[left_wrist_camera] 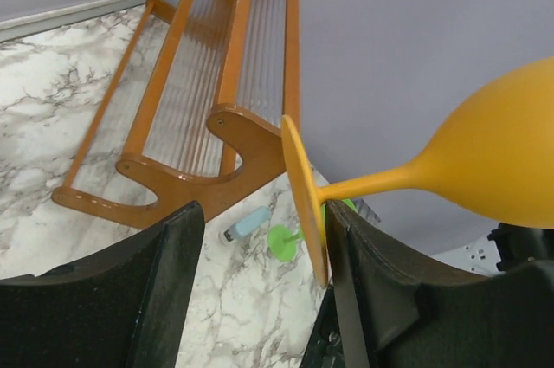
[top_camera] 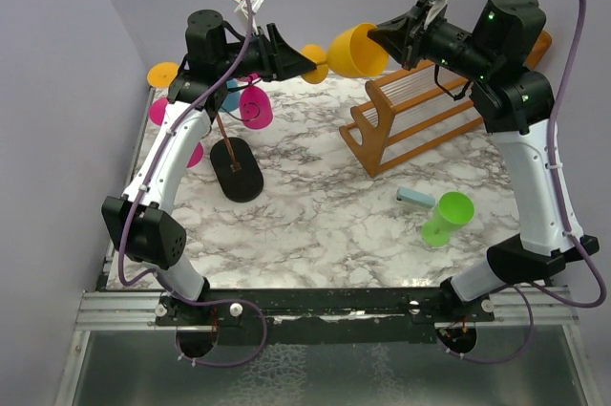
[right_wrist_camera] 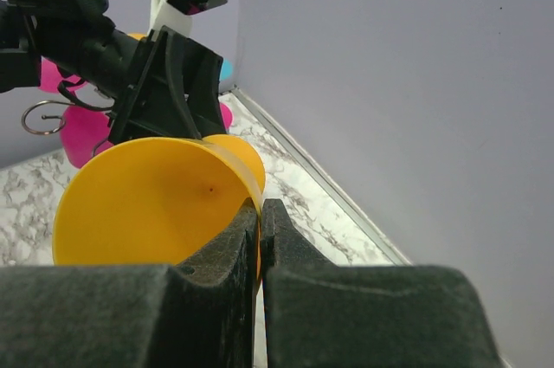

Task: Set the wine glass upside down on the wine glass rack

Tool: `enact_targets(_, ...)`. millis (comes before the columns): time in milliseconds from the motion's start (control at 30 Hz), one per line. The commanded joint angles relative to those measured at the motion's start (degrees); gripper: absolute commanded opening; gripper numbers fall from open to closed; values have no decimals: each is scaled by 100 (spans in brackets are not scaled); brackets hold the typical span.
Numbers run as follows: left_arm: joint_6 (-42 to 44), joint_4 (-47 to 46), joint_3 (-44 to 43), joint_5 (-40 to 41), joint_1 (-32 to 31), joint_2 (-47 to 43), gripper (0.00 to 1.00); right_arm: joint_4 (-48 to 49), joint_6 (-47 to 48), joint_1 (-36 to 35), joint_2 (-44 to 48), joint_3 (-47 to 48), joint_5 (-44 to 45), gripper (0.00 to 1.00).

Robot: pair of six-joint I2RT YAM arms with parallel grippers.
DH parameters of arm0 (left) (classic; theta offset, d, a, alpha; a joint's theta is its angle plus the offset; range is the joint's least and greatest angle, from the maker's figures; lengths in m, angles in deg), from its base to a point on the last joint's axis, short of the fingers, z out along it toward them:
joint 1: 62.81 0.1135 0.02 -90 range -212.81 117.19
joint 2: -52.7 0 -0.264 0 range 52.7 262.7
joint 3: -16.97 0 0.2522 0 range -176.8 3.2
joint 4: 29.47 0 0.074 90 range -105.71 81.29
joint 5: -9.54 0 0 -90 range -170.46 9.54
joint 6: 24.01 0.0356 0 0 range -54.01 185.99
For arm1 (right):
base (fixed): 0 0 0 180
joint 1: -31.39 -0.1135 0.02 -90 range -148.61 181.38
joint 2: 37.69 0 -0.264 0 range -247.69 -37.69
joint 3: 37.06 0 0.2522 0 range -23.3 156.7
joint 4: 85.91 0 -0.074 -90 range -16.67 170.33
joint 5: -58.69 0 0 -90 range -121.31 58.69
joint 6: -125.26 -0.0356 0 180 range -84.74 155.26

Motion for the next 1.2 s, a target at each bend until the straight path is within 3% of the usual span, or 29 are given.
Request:
enact_targets(0,-318,-541,-17,-377,23,-171,57,49,-81,32,-52,60,-228,1)
enact_targets(233,-351,-525,41,-421,23,-184,32,86,26,44,29,-115,-33,1)
enact_targets(567,-325,-397,116,-336,24,-285,34,122,159,39,66,-225,39,1)
enact_targets(800,-358,-369,187,-330,22,-325,8,131,202,39,89,-242,43,1)
enact_targets(1000,-437,-393,211,-339,26,-355,0,159,244,39,74,-340,-148,1)
enact_targets(1067,-454,-410,213,-310,23,-354,0,141,291,42,84,-417,-186,9)
enact_targets(1167,-291,-322,120,-247,32,-411,0,89,398,47,134,-500,-150,33)
